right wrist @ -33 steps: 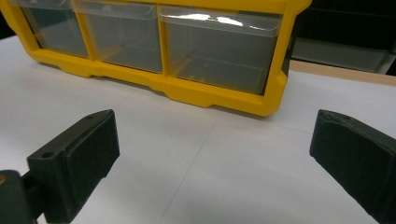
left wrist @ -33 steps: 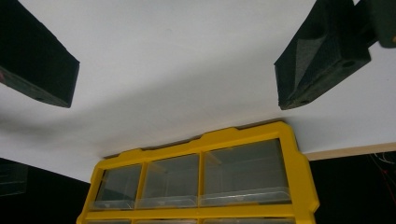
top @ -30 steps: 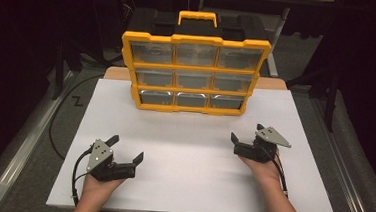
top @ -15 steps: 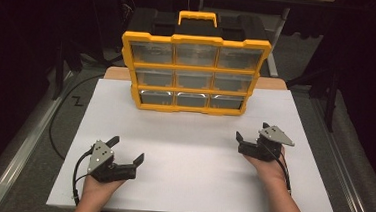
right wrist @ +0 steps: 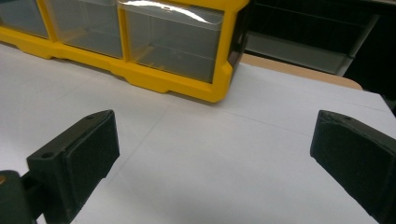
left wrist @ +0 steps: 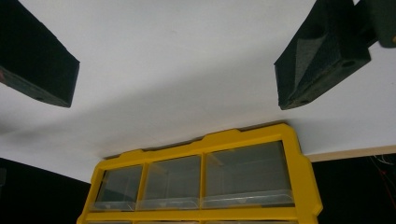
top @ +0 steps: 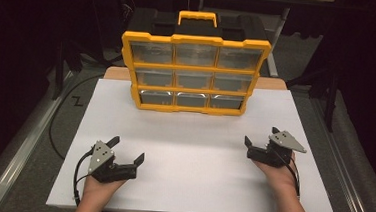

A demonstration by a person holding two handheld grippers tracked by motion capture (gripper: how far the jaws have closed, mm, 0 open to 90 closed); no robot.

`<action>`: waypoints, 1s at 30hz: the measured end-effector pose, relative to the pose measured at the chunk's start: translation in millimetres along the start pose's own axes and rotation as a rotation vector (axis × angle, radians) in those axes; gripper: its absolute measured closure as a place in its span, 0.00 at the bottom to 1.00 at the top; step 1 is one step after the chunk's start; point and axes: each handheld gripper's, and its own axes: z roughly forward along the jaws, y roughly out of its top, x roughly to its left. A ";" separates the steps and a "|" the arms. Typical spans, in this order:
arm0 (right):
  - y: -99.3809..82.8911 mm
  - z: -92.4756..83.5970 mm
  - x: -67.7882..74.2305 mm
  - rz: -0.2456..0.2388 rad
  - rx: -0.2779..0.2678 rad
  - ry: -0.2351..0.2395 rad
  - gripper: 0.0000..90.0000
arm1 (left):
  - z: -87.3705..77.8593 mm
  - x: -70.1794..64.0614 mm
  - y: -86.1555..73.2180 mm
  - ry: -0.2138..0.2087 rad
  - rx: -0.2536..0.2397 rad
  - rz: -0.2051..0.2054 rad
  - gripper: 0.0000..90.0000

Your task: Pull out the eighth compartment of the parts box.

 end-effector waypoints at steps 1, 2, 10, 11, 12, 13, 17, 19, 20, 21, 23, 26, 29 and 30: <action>-0.9 -1.0 -1.0 -0.001 0.000 -0.006 0.03 | 0.0 -0.1 -0.3 0.000 0.002 0.002 0.00; -1.7 -2.1 -2.0 -0.005 0.003 -0.010 0.03 | -0.1 0.0 -0.7 -0.001 0.005 0.007 0.00; -6.9 -8.6 -1.0 -0.075 0.028 -0.046 0.03 | -5.8 0.1 -3.2 -0.009 0.014 0.007 0.00; -6.5 -8.6 -0.4 -0.088 0.029 -0.048 0.03 | -6.3 -0.3 -3.2 -0.010 0.014 0.009 0.00; -6.5 -8.6 -0.4 -0.088 0.029 -0.048 0.03 | -6.9 -0.4 -3.1 -0.012 0.014 0.012 0.00; -6.4 -8.6 0.5 -0.102 0.037 -0.049 0.03 | -7.3 -0.5 -3.0 -0.012 0.011 0.009 0.00; -9.0 -6.0 2.3 -0.148 0.071 -0.042 0.03 | -8.4 0.7 -2.9 -0.011 0.000 -0.004 0.00; -9.6 -5.5 2.4 -0.156 0.079 -0.041 0.03 | -8.4 1.1 -3.2 -0.010 -0.004 -0.005 0.00; -10.9 -4.3 3.3 -0.173 0.094 -0.039 0.03 | -8.3 1.1 -3.2 -0.010 -0.007 -0.006 0.00; -10.9 -4.3 3.3 -0.173 0.094 -0.039 0.03 | -8.2 1.3 -3.3 -0.011 -0.009 -0.007 0.00; -11.7 -3.1 4.1 -0.187 0.105 -0.039 0.03 | -7.9 1.4 -3.4 -0.012 -0.018 -0.015 0.00; -13.0 -1.5 7.6 -0.224 0.121 -0.037 0.03 | -7.5 2.3 -3.3 -0.009 -0.031 -0.023 0.00; -13.6 -0.8 9.8 -0.254 0.128 -0.047 0.03 | -6.3 2.8 -3.4 -0.005 -0.030 -0.025 0.00; -13.9 -0.5 11.2 -0.267 0.134 -0.054 0.03 | -6.3 2.8 -3.5 -0.007 -0.027 -0.022 0.00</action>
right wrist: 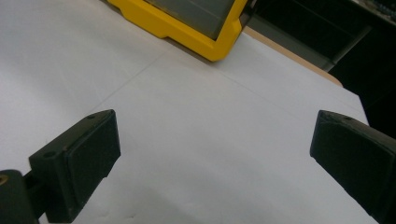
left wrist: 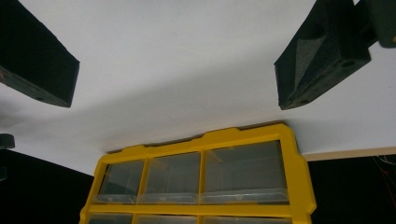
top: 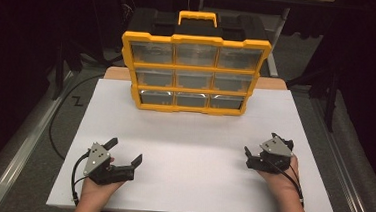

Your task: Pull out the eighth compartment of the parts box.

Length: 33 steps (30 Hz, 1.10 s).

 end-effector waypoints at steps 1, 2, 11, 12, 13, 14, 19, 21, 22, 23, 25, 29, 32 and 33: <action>0.2 0.2 1.0 -0.013 0.004 -0.004 0.03 | 0.0 -0.1 -0.1 0.000 0.000 0.002 0.00; 0.3 0.4 2.2 -0.028 0.005 -0.009 0.03 | -0.2 -0.2 0.0 -0.001 0.001 0.004 0.00; 1.3 2.1 11.5 -0.144 0.029 -0.033 0.03 | -1.2 -0.6 -0.9 0.010 -0.005 0.012 0.00; 1.3 2.1 11.5 -0.144 0.029 -0.033 0.03 | -1.5 -0.6 -0.9 0.010 -0.003 0.017 0.00; 1.8 2.0 12.3 -0.151 0.029 -0.036 0.03 | -1.6 -0.7 -1.0 0.011 -0.003 0.019 0.00; 2.3 2.0 13.4 -0.160 0.027 -0.039 0.03 | -1.5 -0.6 -1.1 0.011 -0.003 0.020 0.00; 4.1 1.6 16.7 -0.221 0.026 -0.048 0.03 | -1.9 -0.6 -1.7 0.010 -0.002 0.022 0.00; 4.2 1.6 17.6 -0.220 0.026 -0.048 0.03 | -2.1 -0.7 -1.8 0.011 -0.002 0.023 0.00; 4.5 1.9 18.3 -0.236 0.028 -0.050 0.03 | -2.2 -0.8 -1.8 0.012 -0.003 0.023 0.00; 4.5 1.9 18.3 -0.236 0.028 -0.050 0.03 | -2.3 -0.9 -1.9 0.013 -0.003 0.026 0.00; 4.7 1.7 19.5 -0.254 0.027 -0.052 0.03 | -2.4 -1.2 -2.1 0.014 -0.001 0.029 0.00; 5.6 1.2 23.1 -0.288 0.028 -0.065 0.03 | -2.4 -1.5 -2.4 0.017 -0.004 0.028 0.00; 7.0 0.6 26.7 -0.333 0.029 -0.074 0.03 | -2.7 -1.5 -2.3 0.016 -0.004 0.032 0.00; 7.7 0.4 27.8 -0.356 0.025 -0.081 0.03 | -2.7 -1.5 -2.3 0.016 -0.003 0.032 0.00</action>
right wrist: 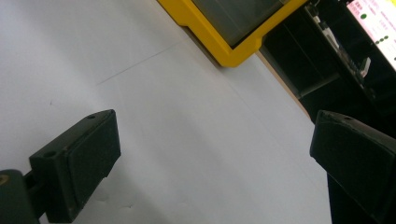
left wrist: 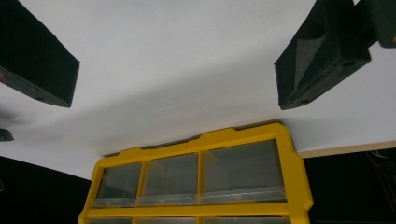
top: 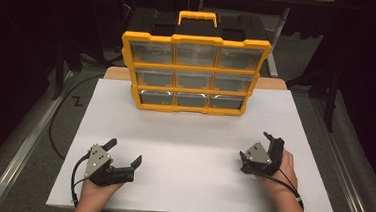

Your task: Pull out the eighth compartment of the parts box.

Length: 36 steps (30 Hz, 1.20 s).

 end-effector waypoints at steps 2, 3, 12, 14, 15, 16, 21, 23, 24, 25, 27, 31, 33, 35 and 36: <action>0.7 -0.4 1.0 -0.018 0.002 -0.002 0.03 | 0.2 -0.3 -0.1 0.000 -0.001 -0.001 0.00; 1.6 -0.9 2.1 -0.031 0.003 -0.005 0.03 | 0.1 -0.5 -0.1 0.000 0.000 0.003 0.00; 8.8 -5.0 9.3 -0.135 -0.004 -0.040 0.03 | 1.5 -3.6 0.1 -0.005 -0.002 0.016 0.00; 11.1 -5.6 11.6 -0.196 0.003 -0.051 0.03 | 1.2 -3.9 0.3 -0.007 -0.001 0.019 0.00; 11.9 -5.9 12.7 -0.208 0.004 -0.051 0.03 | 1.1 -3.9 0.4 -0.007 -0.001 0.020 0.00; 11.9 -5.9 12.7 -0.208 0.004 -0.051 0.03 | 0.9 -4.0 0.5 -0.007 -0.002 0.019 0.00; 16.4 -7.5 18.0 -0.293 0.012 -0.077 0.03 | -0.2 -3.6 0.6 -0.007 -0.004 0.016 0.00; 19.0 -8.2 19.8 -0.341 0.010 -0.087 0.03 | -0.3 -3.5 0.7 -0.007 -0.004 0.016 0.00; 21.3 -7.7 23.6 -0.379 0.015 -0.090 0.03 | -0.2 -3.5 0.6 -0.008 -0.004 0.016 0.00; 23.2 -7.4 25.0 -0.415 0.013 -0.100 0.03 | -0.2 -3.5 0.6 -0.008 -0.004 0.016 0.00; 25.7 -6.1 29.3 -0.444 0.013 -0.102 0.04 | 0.4 -3.6 0.3 -0.009 -0.003 0.013 0.00; 29.6 -4.0 34.5 -0.488 0.016 -0.109 0.06 | 2.1 -4.2 0.2 -0.015 0.005 0.021 0.00; 33.8 -1.1 38.8 -0.527 0.022 -0.116 0.07 | 2.5 -4.8 0.2 -0.016 0.004 0.023 0.00; 37.3 0.5 41.0 -0.546 0.025 -0.126 0.10 | 2.7 -5.3 0.0 -0.017 0.004 0.019 0.00; 39.4 1.2 42.0 -0.555 0.022 -0.132 0.11 | 2.7 -5.2 -0.2 -0.016 0.004 0.019 0.00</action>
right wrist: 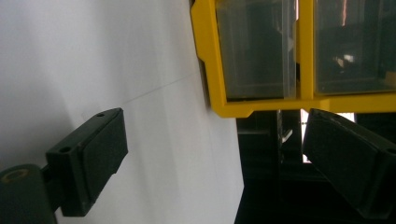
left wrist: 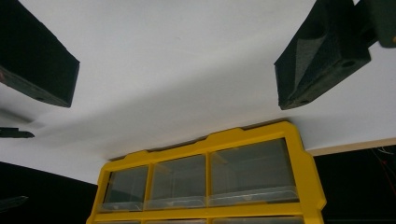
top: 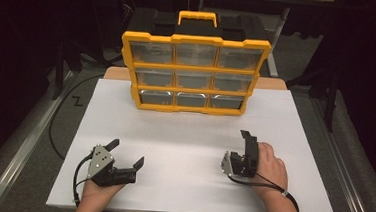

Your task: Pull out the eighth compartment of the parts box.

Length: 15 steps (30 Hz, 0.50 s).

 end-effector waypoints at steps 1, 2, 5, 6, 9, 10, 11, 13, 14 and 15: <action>2.5 0.6 0.3 0.000 -0.001 0.000 0.12 | 0.0 0.1 0.0 0.000 0.000 0.000 0.00; 5.3 1.4 0.2 -0.006 -0.002 0.000 0.14 | 0.0 0.1 0.0 0.000 0.000 0.000 0.00; 13.9 3.8 -0.4 -0.027 -0.007 -0.027 0.19 | -0.1 0.4 0.3 0.000 -0.001 0.000 0.00; 16.8 4.9 -0.7 -0.024 -0.009 -0.035 0.19 | -0.1 0.3 0.3 -0.001 -0.001 0.000 0.00; 25.6 8.1 -2.8 -0.033 -0.023 -0.067 0.24 | 0.1 0.2 0.1 -0.003 -0.002 -0.002 0.00; 28.6 9.1 -3.2 -0.034 -0.025 -0.078 0.26 | 0.1 0.2 0.1 -0.003 -0.002 -0.002 0.00; 28.6 9.1 -3.2 -0.034 -0.025 -0.078 0.26 | 0.1 0.3 0.1 -0.003 -0.002 -0.002 0.00; 34.6 12.1 -4.1 -0.032 -0.030 -0.085 0.28 | 0.4 0.2 0.0 -0.003 -0.002 -0.005 0.00; 37.6 13.9 -4.6 -0.030 -0.035 -0.088 0.29 | 0.6 0.2 -0.1 -0.002 -0.001 -0.004 0.00; 43.8 17.8 -6.1 -0.027 -0.037 -0.093 0.31 | 0.7 0.4 -0.2 -0.004 0.002 -0.001 0.00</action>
